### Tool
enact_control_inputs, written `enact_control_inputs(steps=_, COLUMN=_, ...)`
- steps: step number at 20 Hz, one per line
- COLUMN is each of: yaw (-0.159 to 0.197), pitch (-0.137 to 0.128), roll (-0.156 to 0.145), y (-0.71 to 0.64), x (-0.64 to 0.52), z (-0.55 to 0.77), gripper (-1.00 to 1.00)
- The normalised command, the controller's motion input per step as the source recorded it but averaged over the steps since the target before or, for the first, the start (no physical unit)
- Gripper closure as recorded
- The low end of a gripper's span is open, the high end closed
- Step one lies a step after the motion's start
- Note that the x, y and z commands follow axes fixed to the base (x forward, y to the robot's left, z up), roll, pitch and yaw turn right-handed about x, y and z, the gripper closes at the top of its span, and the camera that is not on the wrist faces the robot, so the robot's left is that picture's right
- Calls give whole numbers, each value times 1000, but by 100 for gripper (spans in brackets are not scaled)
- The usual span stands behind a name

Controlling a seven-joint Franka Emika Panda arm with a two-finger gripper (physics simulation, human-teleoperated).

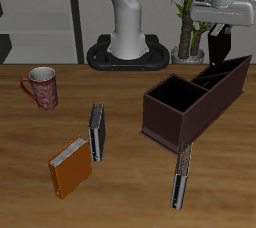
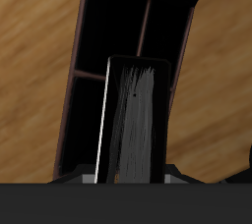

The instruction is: Place the black book into the left desk caddy's left compartment

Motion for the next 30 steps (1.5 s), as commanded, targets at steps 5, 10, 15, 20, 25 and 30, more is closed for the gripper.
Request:
enact_control_inputs(steps=5, yaw=6, pitch=12, roll=17, y=73, x=27, z=-38, gripper=100)
enact_control_inputs(steps=10, yaw=17, pitch=-10, roll=41, y=65, x=9, z=-15, gripper=100)
enact_control_inputs(steps=15, yaw=12, pitch=14, roll=10, y=81, x=42, z=-70, gripper=100)
enact_control_inputs(steps=20, yaw=5, pitch=12, roll=13, y=50, x=13, z=-73, gripper=100)
enact_control_inputs(steps=25, yaw=-8, pitch=11, roll=9, y=44, x=17, z=-71, gripper=100)
enact_control_inputs(steps=30, yaw=5, pitch=3, roll=7, y=35, x=13, z=-85, gripper=100)
